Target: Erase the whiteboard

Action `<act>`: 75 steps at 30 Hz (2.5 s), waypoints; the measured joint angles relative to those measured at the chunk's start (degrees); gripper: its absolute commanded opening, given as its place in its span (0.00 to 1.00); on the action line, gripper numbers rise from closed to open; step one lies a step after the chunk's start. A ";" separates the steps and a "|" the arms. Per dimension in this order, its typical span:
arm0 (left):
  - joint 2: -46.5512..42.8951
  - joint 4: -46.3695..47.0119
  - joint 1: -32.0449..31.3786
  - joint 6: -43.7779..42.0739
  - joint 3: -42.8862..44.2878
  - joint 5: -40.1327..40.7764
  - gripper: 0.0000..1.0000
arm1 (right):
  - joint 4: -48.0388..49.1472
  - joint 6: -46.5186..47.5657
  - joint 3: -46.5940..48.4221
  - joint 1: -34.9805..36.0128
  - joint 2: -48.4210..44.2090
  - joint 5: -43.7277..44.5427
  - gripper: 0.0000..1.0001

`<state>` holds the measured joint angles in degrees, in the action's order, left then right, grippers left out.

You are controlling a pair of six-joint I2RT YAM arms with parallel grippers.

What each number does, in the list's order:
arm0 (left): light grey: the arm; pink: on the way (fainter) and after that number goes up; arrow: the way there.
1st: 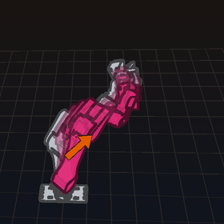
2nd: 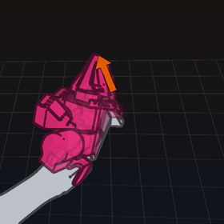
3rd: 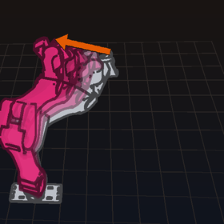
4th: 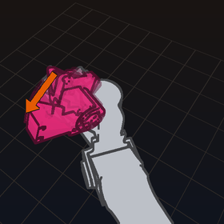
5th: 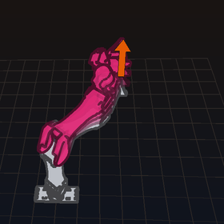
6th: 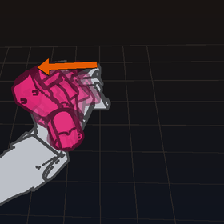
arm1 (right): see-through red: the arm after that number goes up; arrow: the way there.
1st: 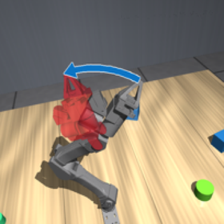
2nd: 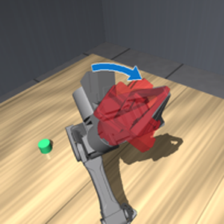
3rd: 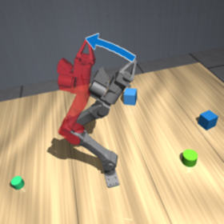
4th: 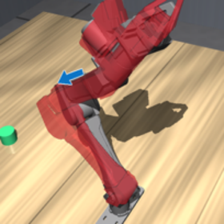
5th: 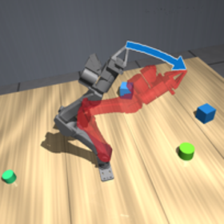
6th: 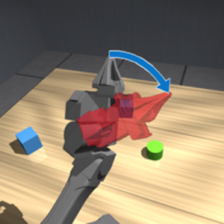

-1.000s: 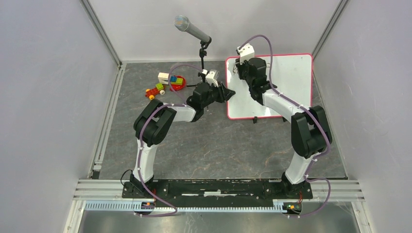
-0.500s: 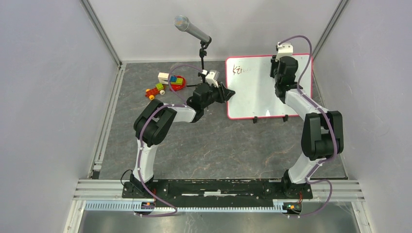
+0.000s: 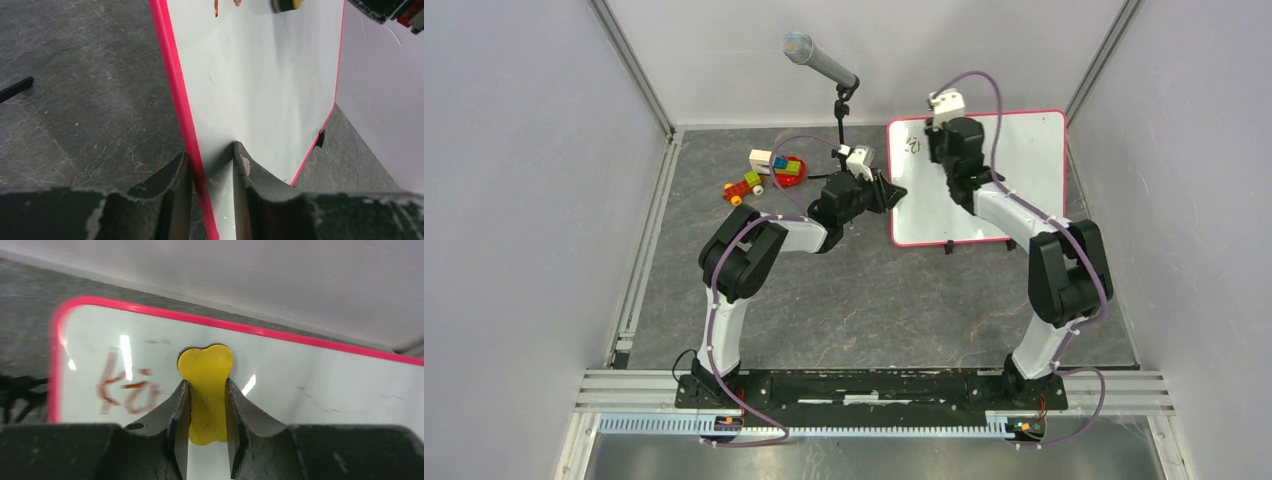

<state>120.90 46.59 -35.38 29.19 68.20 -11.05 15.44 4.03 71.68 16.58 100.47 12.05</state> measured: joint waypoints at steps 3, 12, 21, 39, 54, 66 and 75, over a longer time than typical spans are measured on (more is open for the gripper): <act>0.00 -0.11 -0.02 0.00 -0.15 0.07 0.02 | -0.37 1.09 2.47 4.76 2.25 -0.39 0.21; -0.31 0.22 -0.33 -0.09 -0.66 0.46 0.02 | -0.11 2.93 2.75 7.45 2.97 1.88 0.22; -0.66 0.31 -0.42 -1.42 -1.03 0.57 0.02 | 0.46 -2.23 -3.41 -2.84 -1.84 1.57 0.21; -0.96 0.24 -0.39 -2.25 -1.64 0.96 0.02 | -2.32 2.08 4.55 9.14 3.78 3.17 0.21; -1.18 0.02 -0.37 -3.37 -1.99 1.88 0.02 | -3.72 8.55 3.56 9.25 3.82 -3.39 0.20; -1.49 -0.20 -0.39 -3.58 -2.01 1.90 0.02 | -9.99 12.85 2.43 10.38 1.68 -2.84 0.22; -1.55 -0.20 -0.55 -4.28 -2.03 2.21 0.02 | -9.88 12.17 2.45 11.15 1.60 0.15 0.24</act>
<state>119.35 46.39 -35.92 24.91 66.17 -8.84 5.56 16.21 74.13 27.73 102.06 12.21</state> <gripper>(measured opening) 0.360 0.319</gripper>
